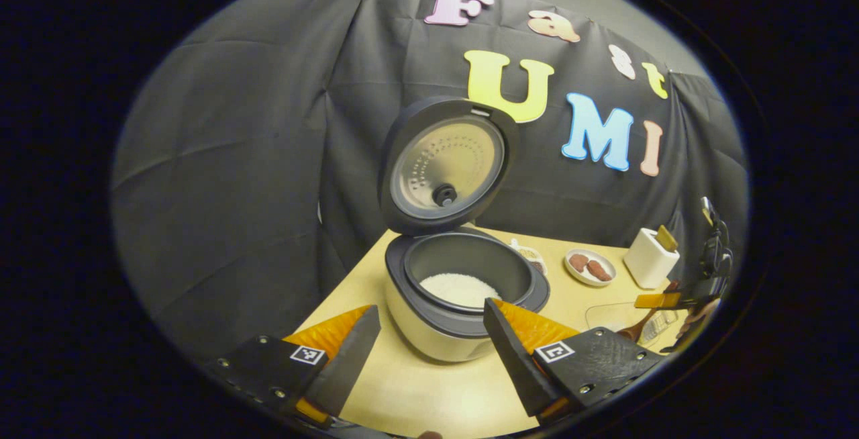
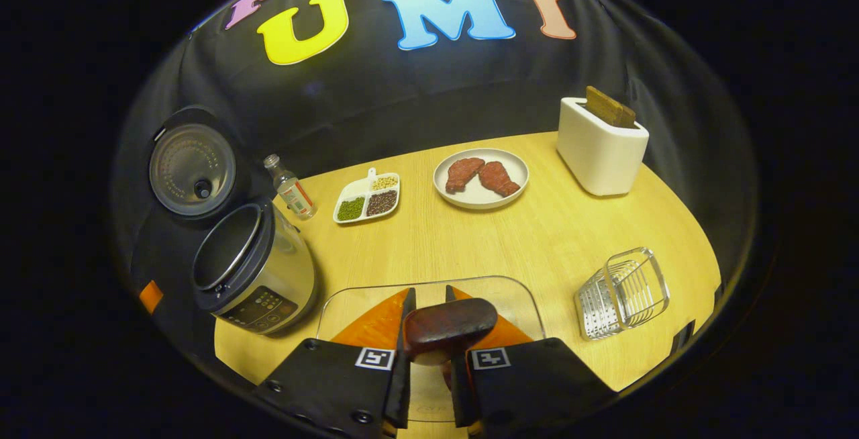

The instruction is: Close the left gripper, press the button to open the rice cooker; take a wooden spoon from the chopstick holder with the right hand, scoop a spoonful of rice and pour it into the rice cooker, then put the wooden spoon back into the chopstick holder.

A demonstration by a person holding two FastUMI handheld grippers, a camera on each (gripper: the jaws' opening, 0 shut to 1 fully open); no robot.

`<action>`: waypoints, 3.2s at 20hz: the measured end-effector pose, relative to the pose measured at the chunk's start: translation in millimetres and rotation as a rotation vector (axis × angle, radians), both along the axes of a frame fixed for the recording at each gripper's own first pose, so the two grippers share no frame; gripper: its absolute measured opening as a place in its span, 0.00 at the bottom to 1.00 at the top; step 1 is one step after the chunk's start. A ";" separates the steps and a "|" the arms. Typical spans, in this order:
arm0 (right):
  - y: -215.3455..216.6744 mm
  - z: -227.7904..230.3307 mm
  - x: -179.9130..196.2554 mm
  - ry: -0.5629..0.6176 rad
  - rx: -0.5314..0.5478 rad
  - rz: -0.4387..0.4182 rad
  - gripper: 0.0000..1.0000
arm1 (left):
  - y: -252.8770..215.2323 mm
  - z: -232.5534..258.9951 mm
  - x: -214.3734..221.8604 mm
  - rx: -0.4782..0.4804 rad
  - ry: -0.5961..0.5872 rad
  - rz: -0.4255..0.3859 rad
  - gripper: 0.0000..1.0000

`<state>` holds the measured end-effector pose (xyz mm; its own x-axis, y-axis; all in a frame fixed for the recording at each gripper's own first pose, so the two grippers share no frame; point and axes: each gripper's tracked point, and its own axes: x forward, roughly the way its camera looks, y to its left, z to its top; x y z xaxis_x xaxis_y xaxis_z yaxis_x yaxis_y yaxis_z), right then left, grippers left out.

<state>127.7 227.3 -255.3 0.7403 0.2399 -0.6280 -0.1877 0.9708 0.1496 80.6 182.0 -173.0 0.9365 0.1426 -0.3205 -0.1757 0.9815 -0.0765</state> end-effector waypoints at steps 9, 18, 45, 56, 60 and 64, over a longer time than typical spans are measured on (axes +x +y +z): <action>59.9 -13.8 -25.4 0.134 0.081 0.084 0.24 | -5.0 -9.6 -11.0 0.039 0.016 -0.012 0.97; 43.9 6.1 -23.3 0.142 0.221 0.034 0.27 | -15.1 2.8 -8.1 0.054 -0.003 -0.031 0.97; 2.3 154.9 45.0 0.198 0.859 -0.245 0.28 | -11.1 5.2 3.3 0.071 0.009 -0.002 0.97; 145.7 195.2 64.7 0.279 0.908 0.000 0.27 | 29.4 5.0 -9.9 0.047 0.009 0.102 0.97; 211.3 199.6 64.6 0.293 0.877 0.120 0.27 | 45.7 -2.6 -15.1 -0.007 0.005 0.132 0.99; 264.3 183.9 61.0 0.285 0.779 0.223 0.27 | 70.6 -22.7 -17.0 -0.106 0.031 0.212 0.97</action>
